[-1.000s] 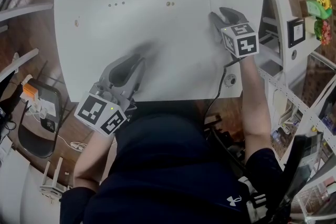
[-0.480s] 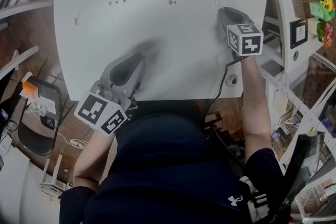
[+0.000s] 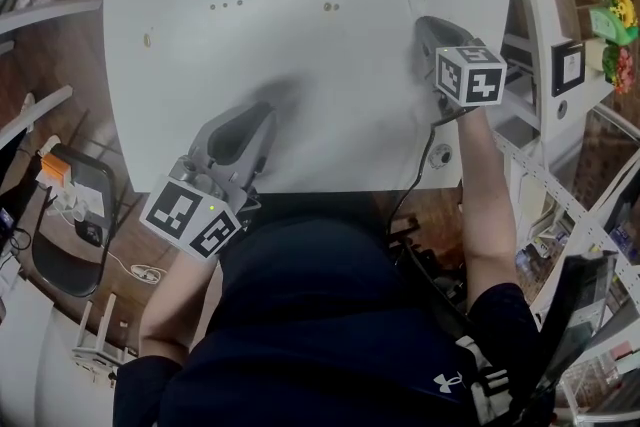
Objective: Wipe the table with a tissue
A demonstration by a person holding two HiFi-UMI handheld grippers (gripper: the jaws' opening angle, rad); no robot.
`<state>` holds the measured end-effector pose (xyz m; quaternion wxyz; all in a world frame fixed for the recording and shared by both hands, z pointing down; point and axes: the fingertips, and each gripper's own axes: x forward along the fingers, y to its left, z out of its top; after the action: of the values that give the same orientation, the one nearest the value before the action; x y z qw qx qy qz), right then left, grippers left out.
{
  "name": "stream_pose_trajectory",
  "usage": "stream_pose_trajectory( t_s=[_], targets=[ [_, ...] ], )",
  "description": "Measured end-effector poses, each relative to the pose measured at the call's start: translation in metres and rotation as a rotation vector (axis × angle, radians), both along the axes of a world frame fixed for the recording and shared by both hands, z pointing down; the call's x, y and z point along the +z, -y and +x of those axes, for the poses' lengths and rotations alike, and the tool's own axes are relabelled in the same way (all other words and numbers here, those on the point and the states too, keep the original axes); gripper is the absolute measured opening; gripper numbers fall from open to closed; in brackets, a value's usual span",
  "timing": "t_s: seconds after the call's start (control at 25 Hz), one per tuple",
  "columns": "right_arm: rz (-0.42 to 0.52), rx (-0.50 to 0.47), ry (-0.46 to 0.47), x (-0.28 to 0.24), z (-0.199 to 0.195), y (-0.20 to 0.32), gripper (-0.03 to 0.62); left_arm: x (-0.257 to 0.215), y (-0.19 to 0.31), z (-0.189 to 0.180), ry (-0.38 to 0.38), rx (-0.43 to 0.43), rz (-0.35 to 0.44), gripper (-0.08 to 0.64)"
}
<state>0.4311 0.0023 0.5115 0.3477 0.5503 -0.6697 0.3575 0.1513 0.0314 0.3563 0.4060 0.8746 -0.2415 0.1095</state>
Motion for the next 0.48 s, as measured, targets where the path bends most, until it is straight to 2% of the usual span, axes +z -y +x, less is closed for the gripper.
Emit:
stream_pose_trajectory(
  t_s=[0.12,0.28,0.48],
  targets=[
    [0.018,0.019,-0.004,0.000,-0.004,0.001,0.017,-0.001,0.000,0.000,-0.004,0.001,-0.001,0.041],
    [0.040,0.063,0.044,-0.001,-0.011,0.012,0.015,-0.003,0.001,-0.001,-0.004,0.002,0.003,0.040],
    [0.050,-0.033,0.002,0.000,-0.034,0.021,0.015,-0.003,0.001,-0.003,0.006,0.002,0.006,0.040]
  ],
)
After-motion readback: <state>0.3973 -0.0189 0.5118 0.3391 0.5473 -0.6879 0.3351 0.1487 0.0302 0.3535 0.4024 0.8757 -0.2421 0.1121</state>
